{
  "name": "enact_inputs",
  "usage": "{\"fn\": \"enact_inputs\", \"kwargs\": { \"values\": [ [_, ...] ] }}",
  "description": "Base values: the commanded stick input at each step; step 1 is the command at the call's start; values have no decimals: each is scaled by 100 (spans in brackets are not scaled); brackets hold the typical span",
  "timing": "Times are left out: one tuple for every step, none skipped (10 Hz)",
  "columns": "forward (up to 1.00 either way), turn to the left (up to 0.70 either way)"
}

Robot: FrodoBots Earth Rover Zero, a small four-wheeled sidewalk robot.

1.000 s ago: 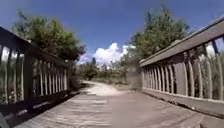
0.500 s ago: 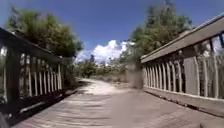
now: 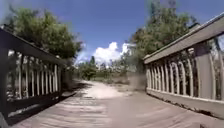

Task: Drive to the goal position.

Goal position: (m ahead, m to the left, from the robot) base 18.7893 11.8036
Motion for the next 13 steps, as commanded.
{"fn": "enact_inputs", "kwargs": {
  "values": [
    [44,2],
    [44,2],
    [44,2],
    [44,2],
    [44,5],
    [44,27],
    [44,27],
    [44,7],
    [44,2],
    [44,2],
    [44,2],
    [44,2],
    [44,4]
  ]
}}
